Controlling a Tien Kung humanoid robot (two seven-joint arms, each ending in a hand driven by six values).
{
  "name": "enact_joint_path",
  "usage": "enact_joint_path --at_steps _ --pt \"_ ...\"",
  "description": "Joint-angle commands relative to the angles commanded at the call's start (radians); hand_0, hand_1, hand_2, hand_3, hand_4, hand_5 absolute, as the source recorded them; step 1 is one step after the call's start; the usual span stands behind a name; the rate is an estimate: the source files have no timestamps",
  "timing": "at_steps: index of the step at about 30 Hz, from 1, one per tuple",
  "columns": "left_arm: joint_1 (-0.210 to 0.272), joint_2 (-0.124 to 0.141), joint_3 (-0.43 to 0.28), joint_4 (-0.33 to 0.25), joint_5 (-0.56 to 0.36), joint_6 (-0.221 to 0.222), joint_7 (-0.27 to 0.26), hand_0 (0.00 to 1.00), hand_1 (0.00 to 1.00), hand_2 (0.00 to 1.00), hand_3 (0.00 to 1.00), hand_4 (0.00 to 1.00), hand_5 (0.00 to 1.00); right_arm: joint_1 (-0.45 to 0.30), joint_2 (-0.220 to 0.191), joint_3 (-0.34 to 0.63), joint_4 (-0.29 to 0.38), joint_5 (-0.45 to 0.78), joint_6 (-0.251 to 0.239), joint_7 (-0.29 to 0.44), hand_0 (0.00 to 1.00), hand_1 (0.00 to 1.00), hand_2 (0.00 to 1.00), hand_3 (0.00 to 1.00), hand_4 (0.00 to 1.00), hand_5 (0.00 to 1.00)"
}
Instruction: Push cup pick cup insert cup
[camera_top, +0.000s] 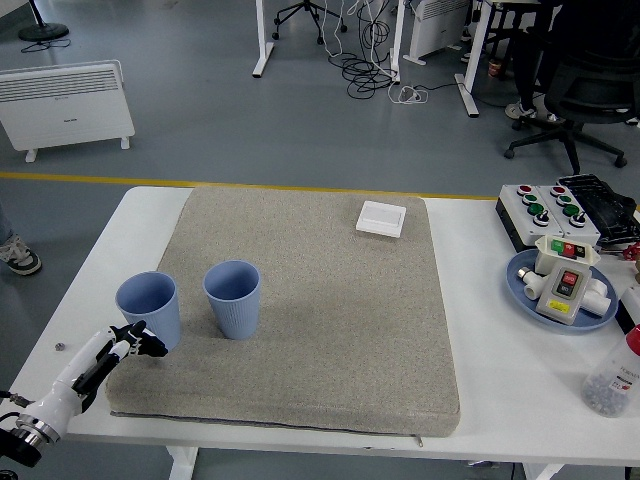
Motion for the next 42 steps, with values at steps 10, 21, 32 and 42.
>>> enact_joint_path --at_steps 10,21,32,42 --pt "-0.037 0.002 0.024 0.011 -0.041 -0.009 -0.003 0.607 0.556 0.505 0.458 0.61 0.998 0.0 0.002 -0.001 0.0 0.0 0.0 -0.001 0.677 0.591 0.602 0.578 0.099 0.569" --pt "-0.079 -0.012 0.029 0.035 -0.051 -0.013 0.005 0.615 0.56 0.508 0.46 0.61 0.998 -0.001 0.003 -0.004 0.0 -0.001 0.0 -0.002 0.676 0.591 0.602 0.578 0.098 0.57" --pt "-0.132 -0.066 0.033 0.106 -0.036 -0.016 0.018 0.627 0.569 0.513 0.461 0.607 0.998 0.0 0.006 -0.006 0.0 -0.006 0.0 -0.005 0.676 0.591 0.602 0.578 0.098 0.57" --pt "-0.165 -0.073 0.037 0.155 -0.015 -0.013 0.019 0.645 0.577 0.522 0.464 0.601 0.998 0.0 0.007 -0.006 0.0 -0.006 0.001 -0.004 0.676 0.591 0.602 0.577 0.098 0.57"
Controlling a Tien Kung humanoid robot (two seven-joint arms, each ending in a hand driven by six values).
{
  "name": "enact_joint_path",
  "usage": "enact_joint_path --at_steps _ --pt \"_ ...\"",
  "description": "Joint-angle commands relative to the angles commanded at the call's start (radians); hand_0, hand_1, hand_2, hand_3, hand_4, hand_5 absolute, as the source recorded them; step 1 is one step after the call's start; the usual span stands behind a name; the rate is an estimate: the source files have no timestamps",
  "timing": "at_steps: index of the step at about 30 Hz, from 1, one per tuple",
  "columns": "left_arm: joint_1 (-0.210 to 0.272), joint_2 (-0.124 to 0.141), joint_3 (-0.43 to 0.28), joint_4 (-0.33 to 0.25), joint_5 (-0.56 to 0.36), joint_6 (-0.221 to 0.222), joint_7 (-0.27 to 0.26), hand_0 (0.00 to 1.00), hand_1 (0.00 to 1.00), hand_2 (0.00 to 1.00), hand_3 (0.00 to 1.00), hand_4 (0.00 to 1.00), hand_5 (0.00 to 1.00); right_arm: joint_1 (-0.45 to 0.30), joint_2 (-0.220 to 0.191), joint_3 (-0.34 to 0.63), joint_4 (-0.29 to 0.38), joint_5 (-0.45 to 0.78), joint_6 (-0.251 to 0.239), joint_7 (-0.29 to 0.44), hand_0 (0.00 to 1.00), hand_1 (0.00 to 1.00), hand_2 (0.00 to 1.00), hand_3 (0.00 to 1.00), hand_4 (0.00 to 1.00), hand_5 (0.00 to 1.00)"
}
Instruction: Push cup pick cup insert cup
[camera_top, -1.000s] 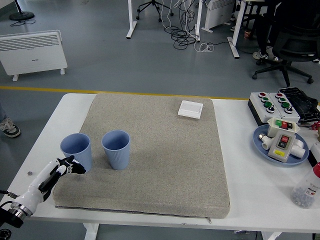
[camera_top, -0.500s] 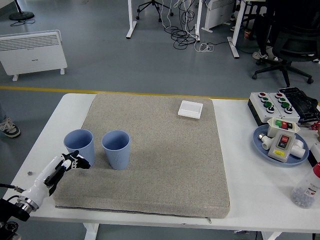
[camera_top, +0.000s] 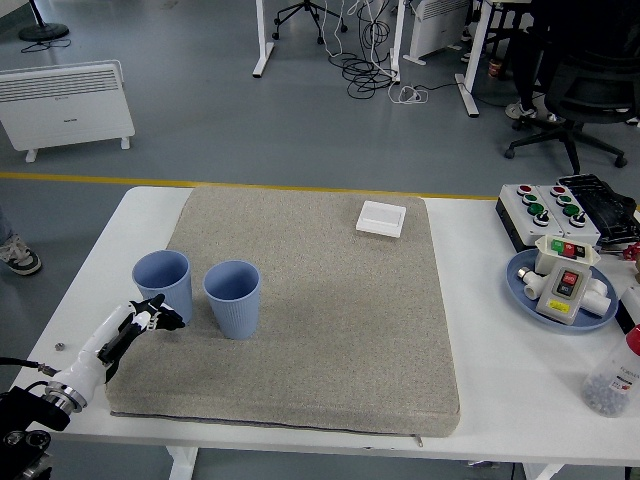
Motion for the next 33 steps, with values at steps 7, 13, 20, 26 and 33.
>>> enact_joint_path --at_steps 7,13,20,26,33 --pt "-0.019 -0.001 0.028 0.018 -0.011 -0.003 0.0 0.684 0.587 0.526 0.466 0.599 0.998 -0.002 0.001 -0.006 0.0 0.005 0.001 0.001 0.676 0.591 0.602 0.577 0.097 0.571" --pt "-0.058 -0.005 0.058 0.051 -0.026 -0.004 -0.003 0.698 0.593 0.527 0.467 0.597 0.998 -0.003 0.002 -0.009 0.0 0.006 0.002 0.001 0.676 0.59 0.601 0.577 0.097 0.571" --pt "-0.1 -0.001 0.085 0.082 -0.035 -0.002 -0.007 0.704 0.595 0.529 0.469 0.597 0.998 -0.002 0.002 -0.012 0.0 0.008 0.002 0.001 0.676 0.59 0.602 0.577 0.097 0.572" --pt "-0.136 0.004 0.112 0.115 -0.047 -0.003 -0.008 0.706 0.598 0.532 0.469 0.594 0.998 0.001 0.001 -0.014 0.0 0.011 0.003 0.001 0.676 0.591 0.601 0.577 0.097 0.573" --pt "-0.179 -0.003 0.148 0.169 -0.062 0.004 -0.023 0.722 0.598 0.532 0.47 0.588 0.998 0.003 0.002 -0.015 0.0 0.006 0.004 0.0 0.676 0.591 0.6 0.577 0.097 0.571"
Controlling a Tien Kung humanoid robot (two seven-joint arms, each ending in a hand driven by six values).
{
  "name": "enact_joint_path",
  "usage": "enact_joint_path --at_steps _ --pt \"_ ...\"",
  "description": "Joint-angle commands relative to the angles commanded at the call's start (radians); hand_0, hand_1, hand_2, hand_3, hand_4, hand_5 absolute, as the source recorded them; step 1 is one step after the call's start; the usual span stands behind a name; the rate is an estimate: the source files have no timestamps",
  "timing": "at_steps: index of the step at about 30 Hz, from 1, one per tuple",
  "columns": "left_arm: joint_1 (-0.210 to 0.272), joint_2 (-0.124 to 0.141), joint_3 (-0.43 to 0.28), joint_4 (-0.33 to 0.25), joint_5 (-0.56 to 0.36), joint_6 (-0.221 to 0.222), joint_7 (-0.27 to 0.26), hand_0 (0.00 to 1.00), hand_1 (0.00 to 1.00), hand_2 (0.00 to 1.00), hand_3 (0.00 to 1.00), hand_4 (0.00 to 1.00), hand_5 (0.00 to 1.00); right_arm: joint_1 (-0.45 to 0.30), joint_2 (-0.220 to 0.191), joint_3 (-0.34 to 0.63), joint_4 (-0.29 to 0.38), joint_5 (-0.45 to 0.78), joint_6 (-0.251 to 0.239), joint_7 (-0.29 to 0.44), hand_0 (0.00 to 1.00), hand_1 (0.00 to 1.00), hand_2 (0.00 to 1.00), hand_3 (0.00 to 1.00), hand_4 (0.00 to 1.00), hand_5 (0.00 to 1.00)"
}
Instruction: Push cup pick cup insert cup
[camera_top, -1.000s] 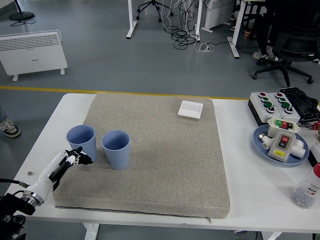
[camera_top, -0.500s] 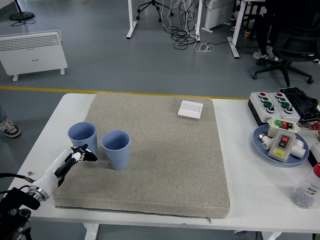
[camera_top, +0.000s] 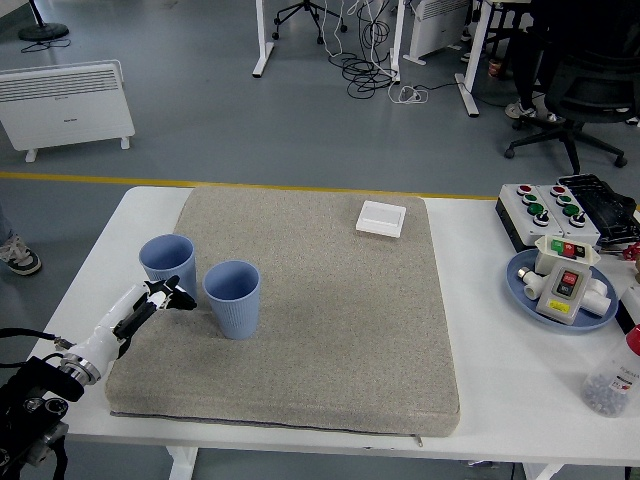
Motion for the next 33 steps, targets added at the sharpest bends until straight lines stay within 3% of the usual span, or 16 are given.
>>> enact_joint_path --at_steps 24,33 --pt "-0.106 -0.019 0.095 0.113 -0.061 -0.004 -0.034 0.742 0.608 0.538 0.469 0.564 0.998 0.005 0.002 -0.007 0.0 0.001 0.001 -0.002 0.676 0.59 0.6 0.576 0.096 0.571" --pt "-0.091 -0.013 0.068 0.096 -0.055 -0.008 -0.028 0.732 0.609 0.539 0.469 0.537 0.998 0.005 0.002 -0.007 0.0 0.0 0.003 -0.002 0.676 0.591 0.6 0.576 0.096 0.571"
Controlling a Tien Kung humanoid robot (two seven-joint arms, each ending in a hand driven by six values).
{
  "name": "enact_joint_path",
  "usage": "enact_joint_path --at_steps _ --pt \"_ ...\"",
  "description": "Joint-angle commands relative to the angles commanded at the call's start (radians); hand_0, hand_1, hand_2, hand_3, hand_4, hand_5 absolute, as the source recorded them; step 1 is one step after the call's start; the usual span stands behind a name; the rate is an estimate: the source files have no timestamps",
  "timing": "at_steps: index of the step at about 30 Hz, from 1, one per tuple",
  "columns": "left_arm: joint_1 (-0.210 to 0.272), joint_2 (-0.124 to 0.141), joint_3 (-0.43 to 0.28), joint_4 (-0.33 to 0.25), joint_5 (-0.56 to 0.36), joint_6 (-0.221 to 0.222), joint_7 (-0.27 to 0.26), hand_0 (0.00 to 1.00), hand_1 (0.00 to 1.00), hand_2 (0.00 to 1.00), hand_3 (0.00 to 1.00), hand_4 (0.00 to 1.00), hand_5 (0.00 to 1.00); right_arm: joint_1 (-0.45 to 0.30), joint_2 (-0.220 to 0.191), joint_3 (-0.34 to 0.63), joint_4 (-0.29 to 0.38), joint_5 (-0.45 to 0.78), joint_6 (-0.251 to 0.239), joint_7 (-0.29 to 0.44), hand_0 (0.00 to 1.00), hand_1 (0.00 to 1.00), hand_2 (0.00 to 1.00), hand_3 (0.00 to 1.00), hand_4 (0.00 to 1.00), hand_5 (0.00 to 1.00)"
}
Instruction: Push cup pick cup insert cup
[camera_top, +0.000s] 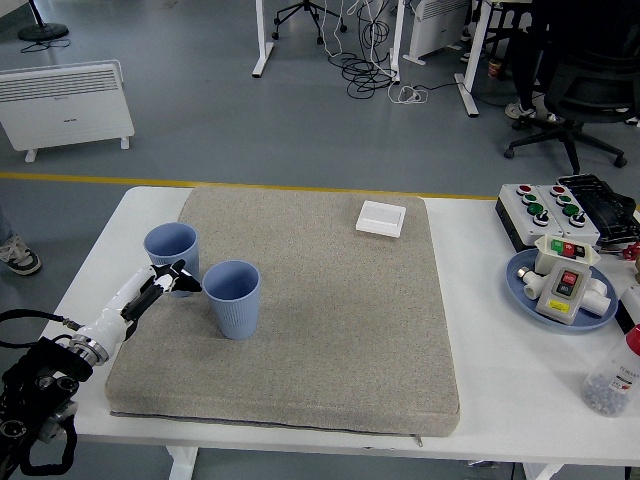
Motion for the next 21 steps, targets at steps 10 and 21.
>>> enact_joint_path --at_steps 10,21 --pt "0.156 0.11 -0.162 -0.251 0.077 0.017 0.023 0.633 0.585 0.533 0.468 0.534 0.998 0.0 -0.004 0.008 0.0 0.001 -0.001 0.002 0.676 0.591 0.6 0.577 0.097 0.57" --pt "0.2 0.273 -0.324 -0.588 0.201 0.034 0.118 0.598 0.639 0.617 0.551 0.764 0.842 -0.001 -0.009 0.01 0.0 0.01 -0.003 0.003 0.676 0.591 0.6 0.577 0.097 0.568"
